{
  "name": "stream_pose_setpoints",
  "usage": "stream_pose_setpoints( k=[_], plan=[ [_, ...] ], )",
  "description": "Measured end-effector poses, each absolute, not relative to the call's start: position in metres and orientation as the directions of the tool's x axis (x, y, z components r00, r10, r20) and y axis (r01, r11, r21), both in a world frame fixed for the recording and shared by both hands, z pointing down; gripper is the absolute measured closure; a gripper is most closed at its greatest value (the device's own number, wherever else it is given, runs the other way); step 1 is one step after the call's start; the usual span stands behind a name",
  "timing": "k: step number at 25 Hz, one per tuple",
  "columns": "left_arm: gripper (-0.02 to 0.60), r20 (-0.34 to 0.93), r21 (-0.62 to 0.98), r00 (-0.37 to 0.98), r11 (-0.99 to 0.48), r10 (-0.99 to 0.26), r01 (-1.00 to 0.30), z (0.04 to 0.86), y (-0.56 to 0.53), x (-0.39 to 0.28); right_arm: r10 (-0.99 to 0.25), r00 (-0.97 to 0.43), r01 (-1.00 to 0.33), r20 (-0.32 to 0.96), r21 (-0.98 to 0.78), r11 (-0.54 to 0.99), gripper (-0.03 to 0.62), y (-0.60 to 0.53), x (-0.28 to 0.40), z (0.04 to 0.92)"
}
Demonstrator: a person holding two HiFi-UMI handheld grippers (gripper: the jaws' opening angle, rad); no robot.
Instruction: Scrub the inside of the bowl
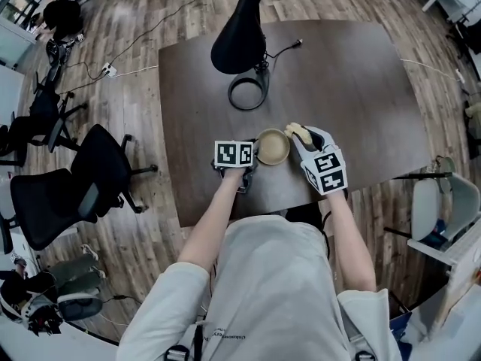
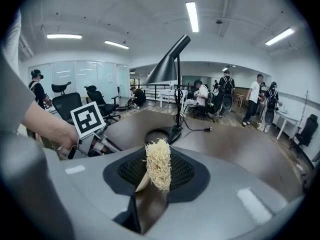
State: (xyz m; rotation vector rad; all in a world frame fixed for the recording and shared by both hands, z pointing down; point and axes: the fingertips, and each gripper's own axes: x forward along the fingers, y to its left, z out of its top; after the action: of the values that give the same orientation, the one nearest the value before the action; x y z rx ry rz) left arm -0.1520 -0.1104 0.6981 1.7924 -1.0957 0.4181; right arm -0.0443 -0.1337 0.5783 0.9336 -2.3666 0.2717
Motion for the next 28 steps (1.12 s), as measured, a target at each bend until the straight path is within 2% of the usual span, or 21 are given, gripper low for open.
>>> stream_pose_setpoints(
  k=[4, 15, 21, 28],
  plan=[
    [0.564, 0.739, 0.476, 0.502, -0.179, -0.449, -0.861, 0.709, -0.111, -0.143, -0.541, -0.569, -0.686, 0.619, 0.004, 0.727, 0.465, -0.117, -0.037, 0.598],
    [0.531, 0.711, 0.515, 0.496, -0.11, -0.499, -0.85, 0.701, -0.116, -0.135, -0.529, -0.55, -0.716, 0.646, -0.039, 0.697, 0.465, -0.101, -0.011, 0.612],
    [0.538, 0.7, 0.459, 0.406, -0.065, -0.588, -0.886, 0.676, -0.105, -0.147, -0.493, -0.601, -0.675, 0.629, -0.069, 0.734, 0.465, -0.098, -0.015, 0.612],
    [0.58, 0.609, 0.366, 0.201, 0.047, -0.767, -0.93, 0.621, -0.073, -0.156, -0.508, -0.624, -0.689, 0.593, -0.11, 0.717, 0.467, -0.083, -0.01, 0.595]
  ],
)
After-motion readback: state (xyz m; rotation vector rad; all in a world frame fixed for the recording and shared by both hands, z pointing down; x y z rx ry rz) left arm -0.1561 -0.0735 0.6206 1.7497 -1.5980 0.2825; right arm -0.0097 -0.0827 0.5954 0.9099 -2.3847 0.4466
